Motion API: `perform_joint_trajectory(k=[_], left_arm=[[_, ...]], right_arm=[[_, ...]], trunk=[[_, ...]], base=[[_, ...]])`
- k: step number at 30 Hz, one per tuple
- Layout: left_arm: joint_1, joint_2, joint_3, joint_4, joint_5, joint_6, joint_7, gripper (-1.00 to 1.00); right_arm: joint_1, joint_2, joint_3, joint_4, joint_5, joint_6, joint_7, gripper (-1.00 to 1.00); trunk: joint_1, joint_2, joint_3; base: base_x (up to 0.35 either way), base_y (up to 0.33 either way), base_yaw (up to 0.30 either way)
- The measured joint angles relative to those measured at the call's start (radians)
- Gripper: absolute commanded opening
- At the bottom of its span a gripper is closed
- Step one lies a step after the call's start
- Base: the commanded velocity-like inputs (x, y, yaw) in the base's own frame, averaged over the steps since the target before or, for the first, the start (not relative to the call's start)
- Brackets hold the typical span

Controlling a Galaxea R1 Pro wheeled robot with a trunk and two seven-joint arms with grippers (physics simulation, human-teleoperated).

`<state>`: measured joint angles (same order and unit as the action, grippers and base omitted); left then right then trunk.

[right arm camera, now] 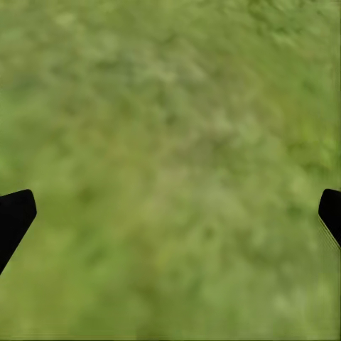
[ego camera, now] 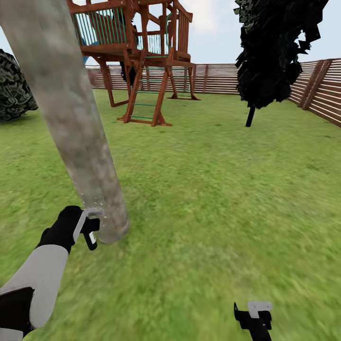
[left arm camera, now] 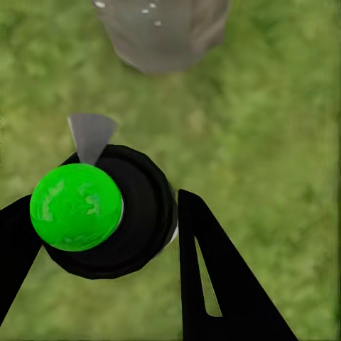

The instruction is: In the garden, pick up the pesticide atomizer on the floor and spray pesticide onto both trees until each tree trunk is fully covered.

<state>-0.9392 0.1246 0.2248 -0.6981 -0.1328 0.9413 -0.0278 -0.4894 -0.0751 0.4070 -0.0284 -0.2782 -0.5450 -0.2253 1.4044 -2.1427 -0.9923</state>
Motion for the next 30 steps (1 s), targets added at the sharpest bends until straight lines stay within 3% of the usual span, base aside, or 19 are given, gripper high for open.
perform_joint_trajectory(k=[6,22,30], left_arm=[[-0.005,-0.001,0.000,-0.005,-0.003,0.028,0.001,-1.00],[-0.005,0.000,0.000,-0.004,-0.002,0.031,0.001,-1.00],[-0.004,0.002,0.000,-0.004,-0.005,0.032,0.001,-1.00]], right_arm=[[0.000,0.000,0.000,0.000,0.000,0.000,0.000,1.00],[0.000,0.000,0.000,0.000,0.000,0.000,0.000,1.00],[0.000,0.000,0.000,0.000,0.000,0.000,0.000,1.00]], trunk=[[0.000,0.000,0.000],[0.000,0.000,0.000],[0.000,0.000,0.000]], base=[[0.212,-0.198,0.268],[0.002,-0.275,0.015],[0.072,-0.276,0.249]])
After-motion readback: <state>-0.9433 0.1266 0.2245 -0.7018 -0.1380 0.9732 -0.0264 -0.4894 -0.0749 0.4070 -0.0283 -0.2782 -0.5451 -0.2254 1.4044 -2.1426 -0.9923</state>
